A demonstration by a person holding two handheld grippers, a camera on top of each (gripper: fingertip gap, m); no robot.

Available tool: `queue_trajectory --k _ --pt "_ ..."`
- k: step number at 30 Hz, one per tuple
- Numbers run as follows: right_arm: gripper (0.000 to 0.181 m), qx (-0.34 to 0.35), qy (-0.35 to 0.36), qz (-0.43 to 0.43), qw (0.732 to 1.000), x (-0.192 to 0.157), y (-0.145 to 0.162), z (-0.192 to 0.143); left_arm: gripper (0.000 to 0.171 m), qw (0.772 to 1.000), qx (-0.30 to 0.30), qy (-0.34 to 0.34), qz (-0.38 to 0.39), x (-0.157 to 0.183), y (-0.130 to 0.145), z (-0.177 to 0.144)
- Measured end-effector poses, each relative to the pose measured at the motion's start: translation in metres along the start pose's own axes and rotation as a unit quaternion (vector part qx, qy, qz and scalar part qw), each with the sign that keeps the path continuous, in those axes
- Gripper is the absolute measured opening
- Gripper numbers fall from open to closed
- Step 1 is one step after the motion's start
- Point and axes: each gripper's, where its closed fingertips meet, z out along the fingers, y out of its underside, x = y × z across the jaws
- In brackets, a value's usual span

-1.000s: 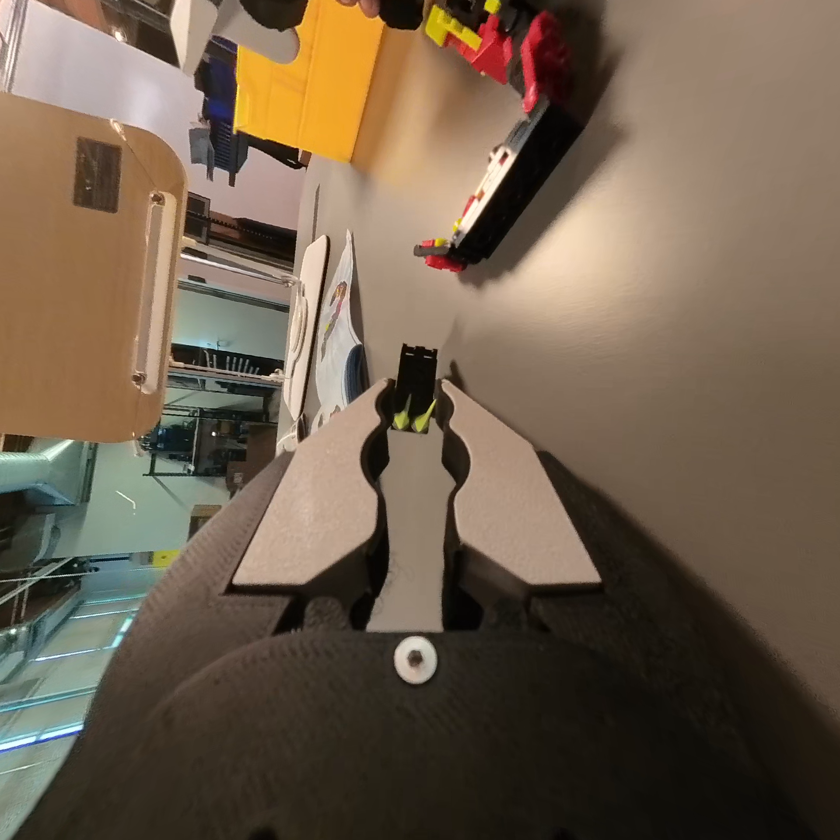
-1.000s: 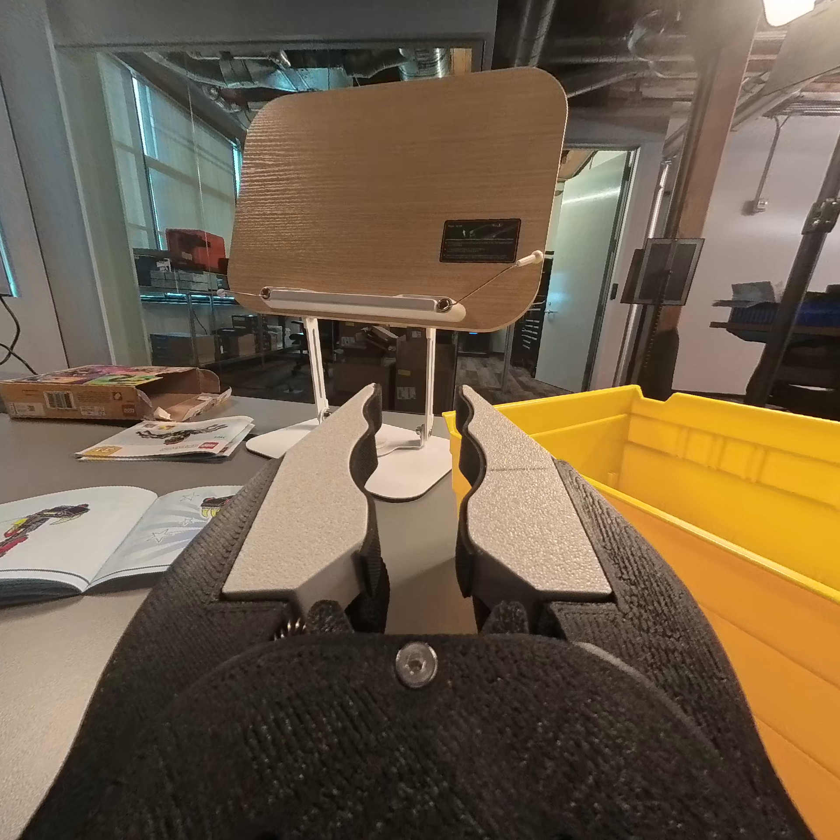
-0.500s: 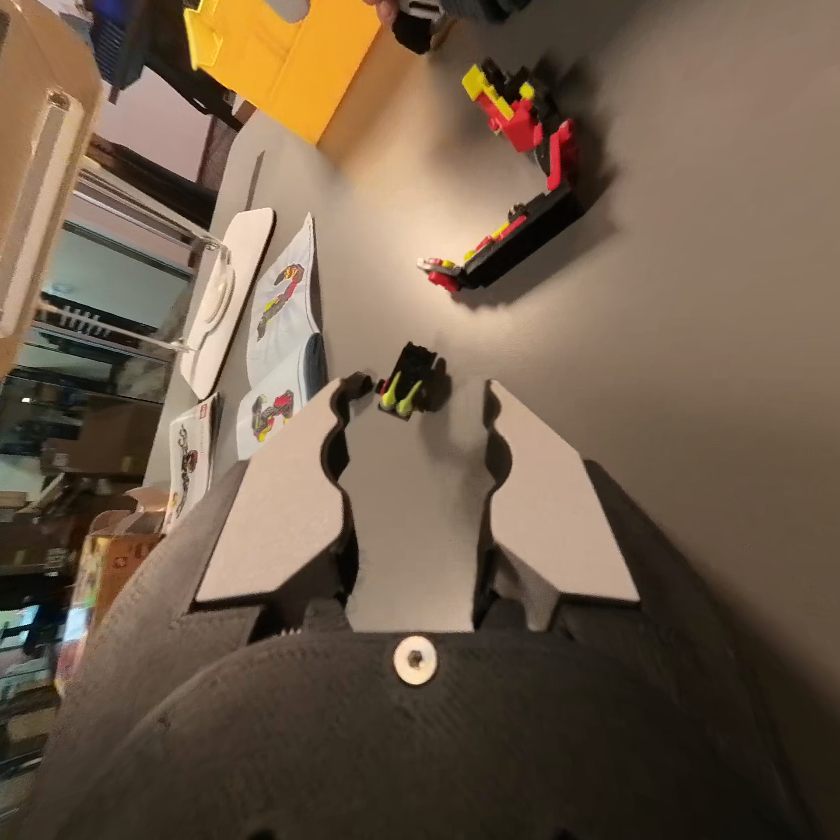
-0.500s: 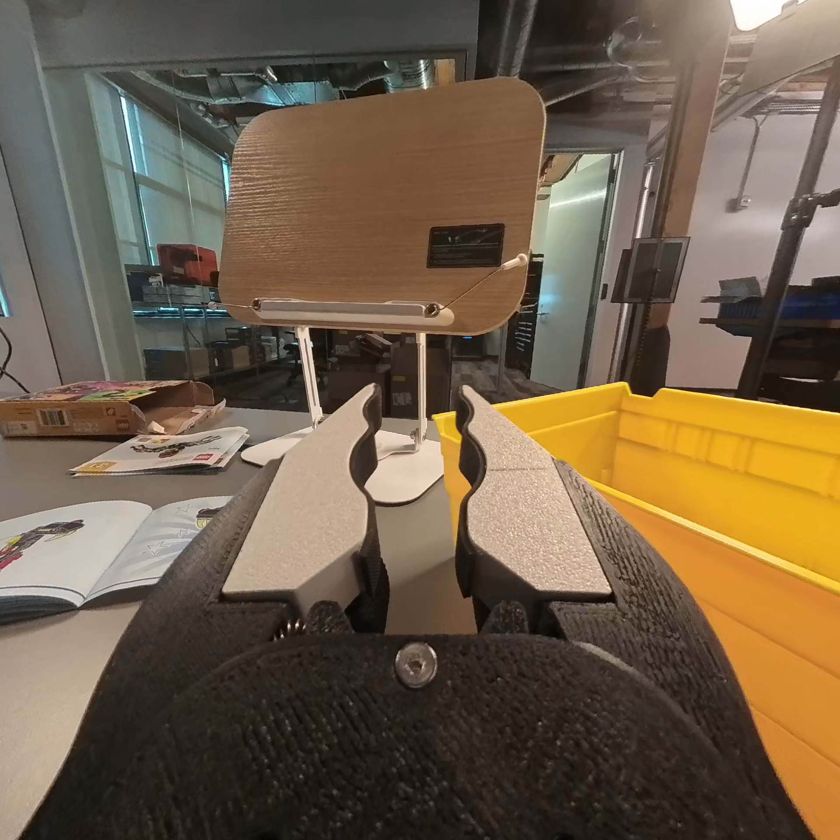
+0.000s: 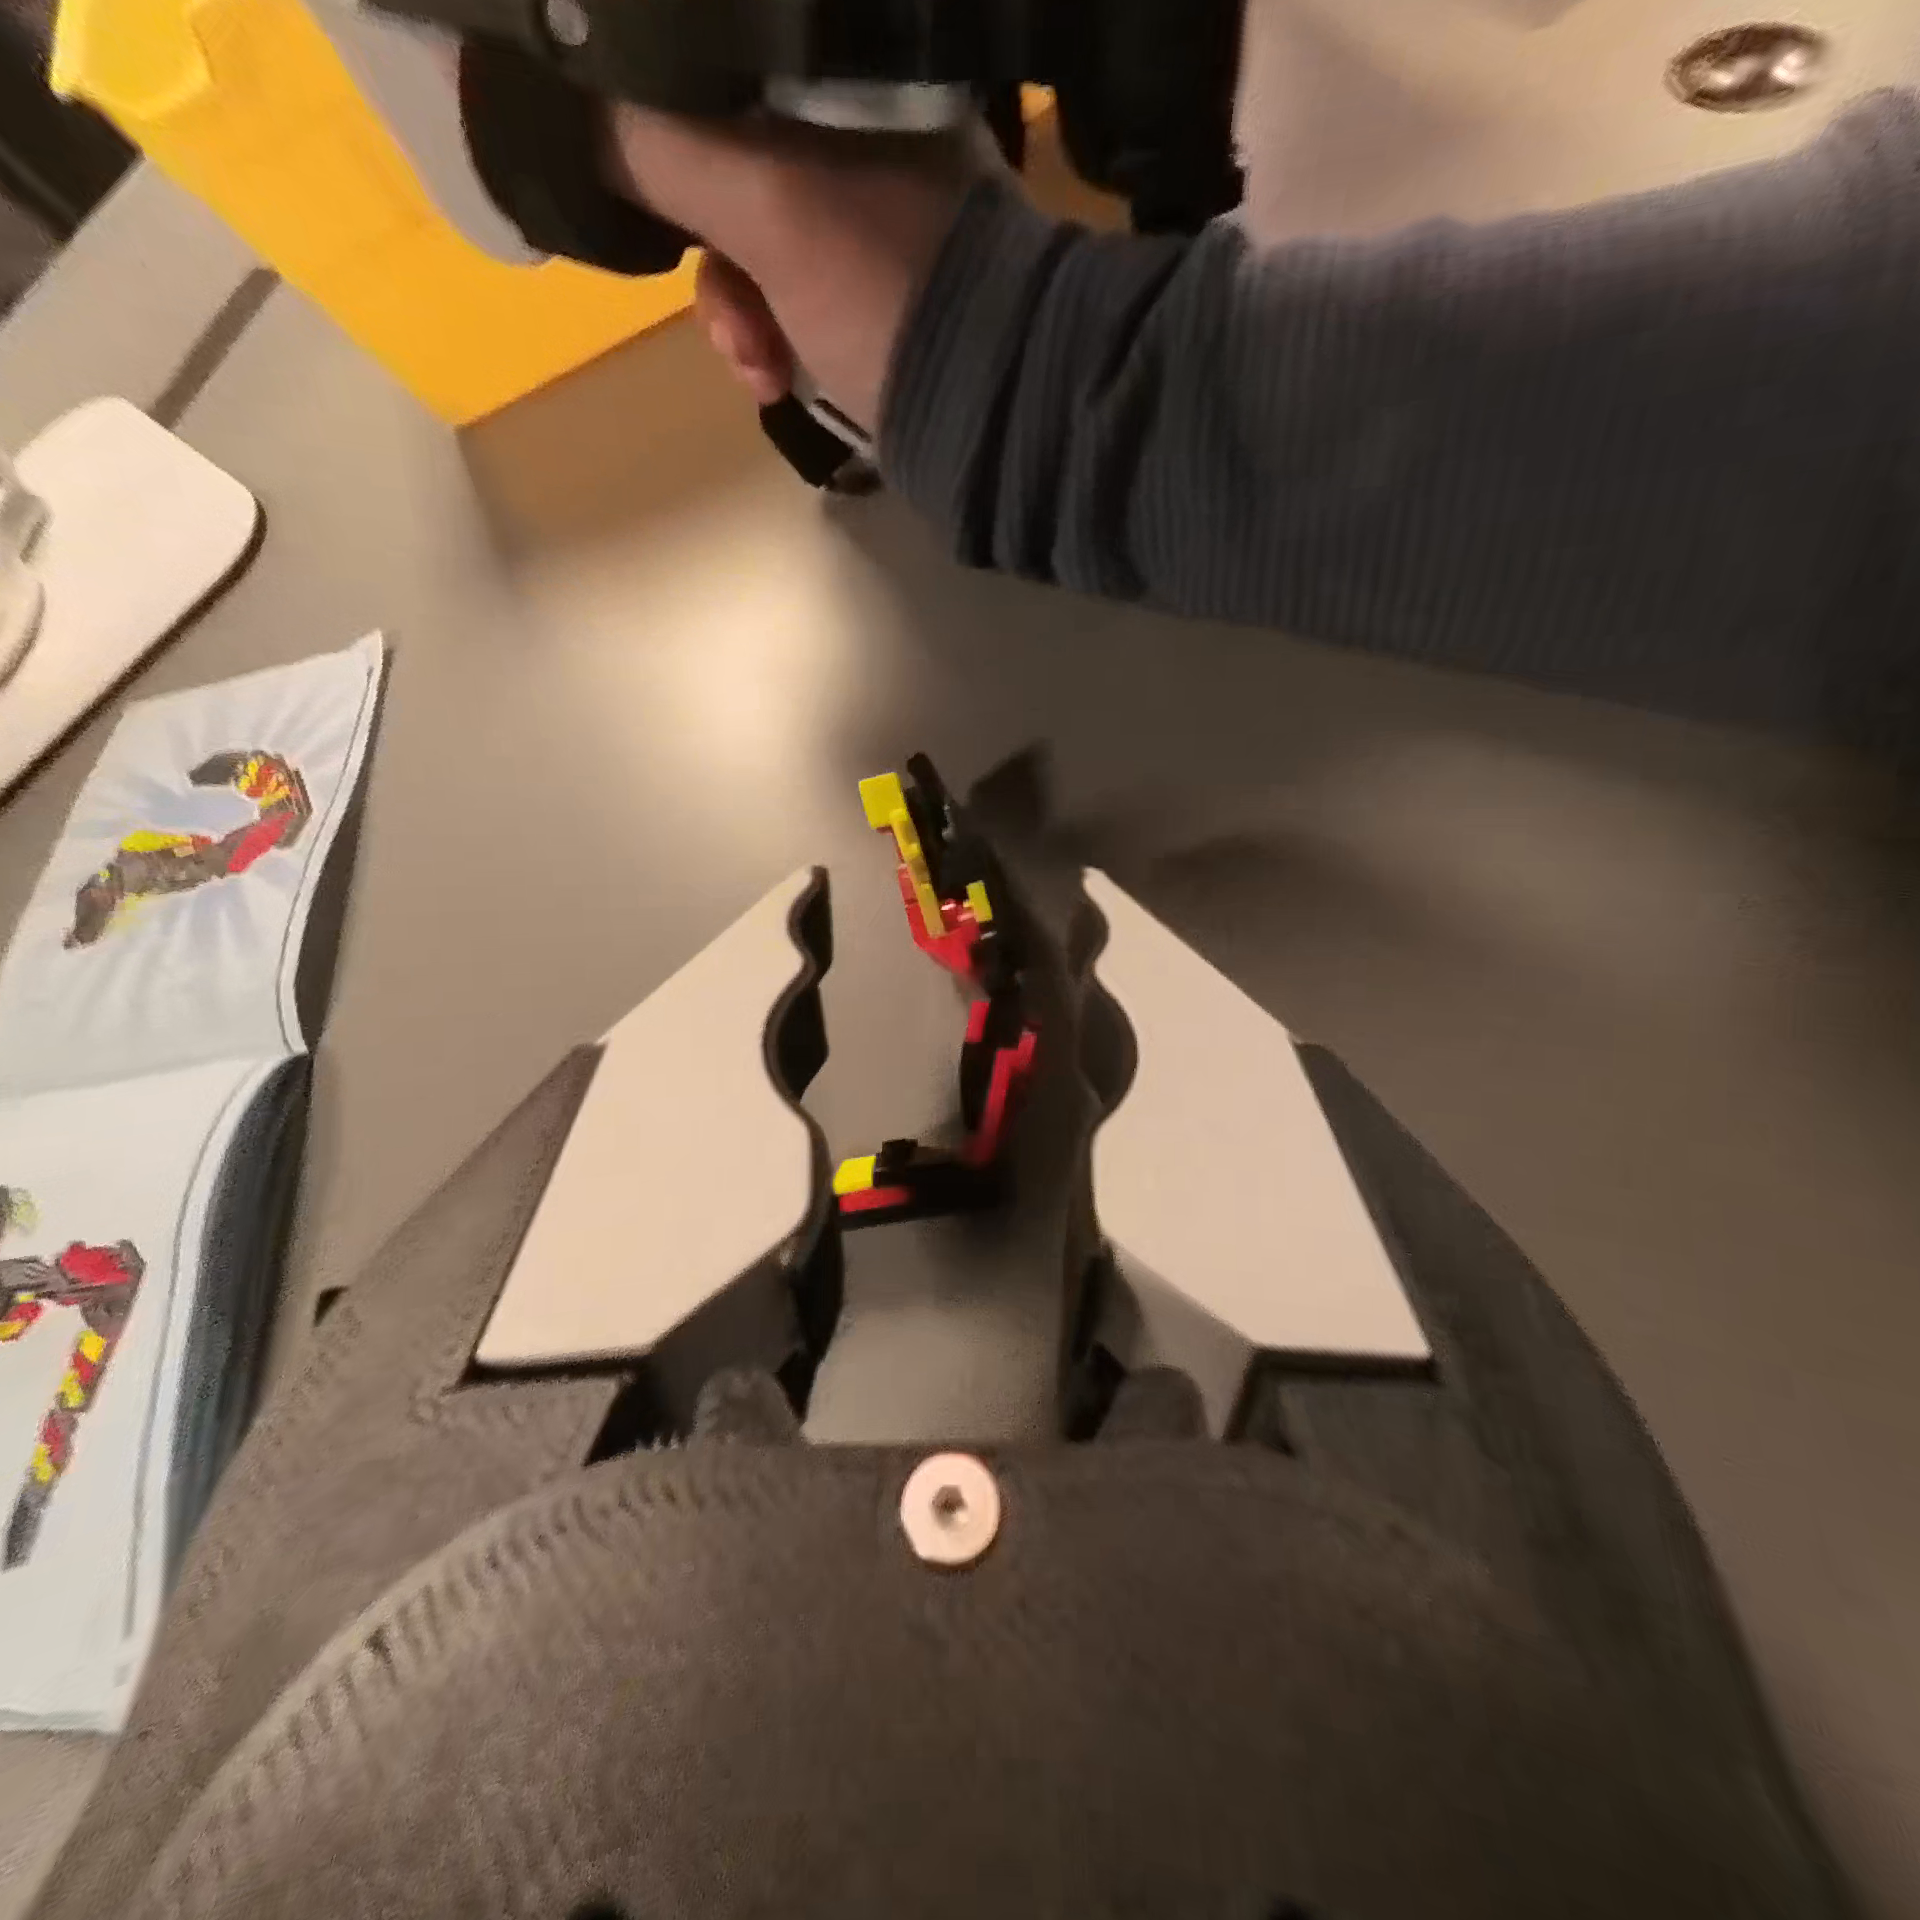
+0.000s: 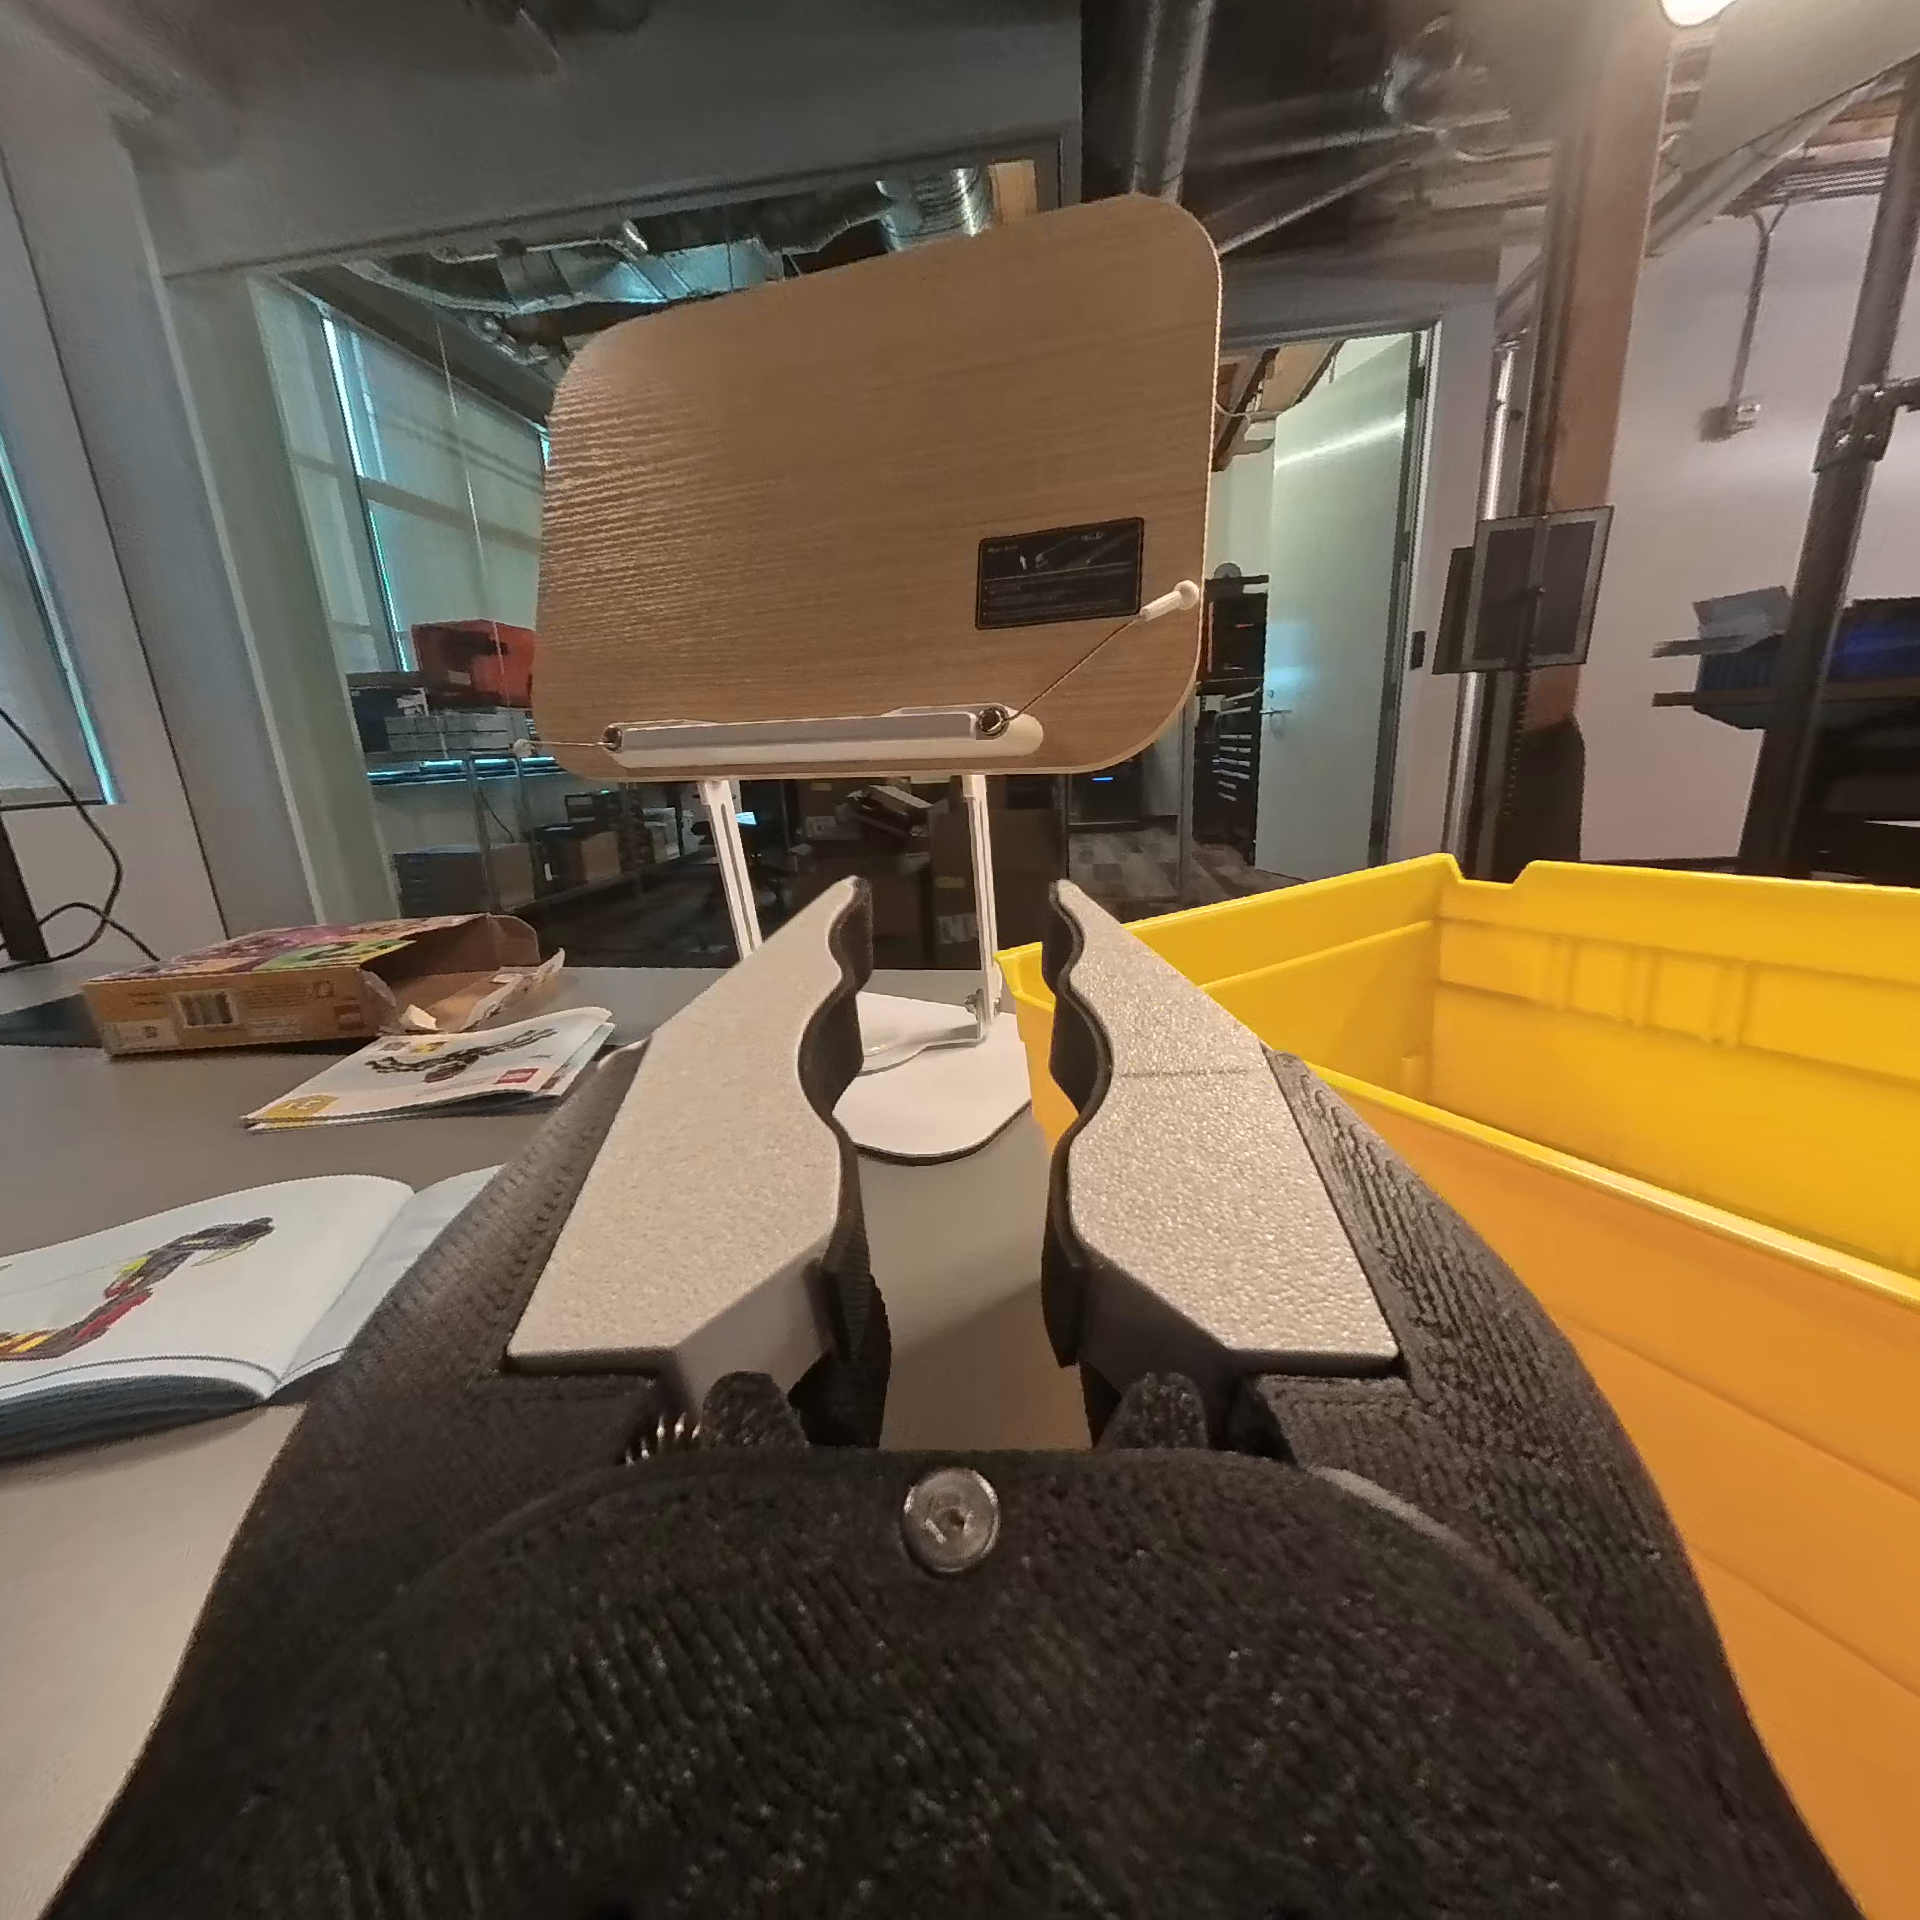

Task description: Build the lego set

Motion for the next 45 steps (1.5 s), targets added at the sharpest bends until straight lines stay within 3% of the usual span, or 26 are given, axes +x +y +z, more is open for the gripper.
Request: queue_trajectory --k 4,8,14,17,21,25,32,39,45 --pt "0.031 0.002 0.002 0.011 1.0 0.002 0.0 -0.001 0.035 0.999 -0.008 0.007 -0.033 -0.001 0.0 0.006" --pt "0.031 0.001 0.005 0.023 1.0 0.005 0.0 -0.001 0.034 0.999 -0.036 -0.007 -0.014 -0.001 0.008 0.016" --pt "0.031 0.008 0.022 0.05 0.999 0.016 -0.001 -0.006 0.021 0.999 -0.031 -0.017 0.001 -0.006 0.007 0.015" --pt "0.031 0.009 0.024 0.06 0.998 0.018 -0.002 -0.008 0.02 0.995 0.079 -0.059 0.026 -0.016 -0.019 -0.009" --pt "0.031 0.007 0.017 0.051 0.999 0.012 -0.002 -0.009 0.02 0.935 0.292 -0.164 0.115 -0.027 -0.056 -0.076" --pt "0.031 0.004 0.01 0.041 0.999 0.008 -0.001 -0.008 0.019 0.891 0.337 -0.239 0.188 -0.023 -0.054 -0.116" --pt "0.031 0.004 0.0 0.034 0.999 0.002 -0.002 -0.007 0.019 0.87 0.295 -0.319 0.234 -0.029 -0.024 -0.147" --pt "0.031 -0.003 -0.056 -0.007 0.998 -0.028 0.002 -0.001 0.02 0.855 0.12 -0.423 0.275 -0.072 0.048 -0.163" --pt "0.033 -0.004 -0.149 -0.05 0.988 -0.077 0.005 -0.002 0.019 0.861 0.017 -0.435 0.263 -0.108 0.091 -0.163"
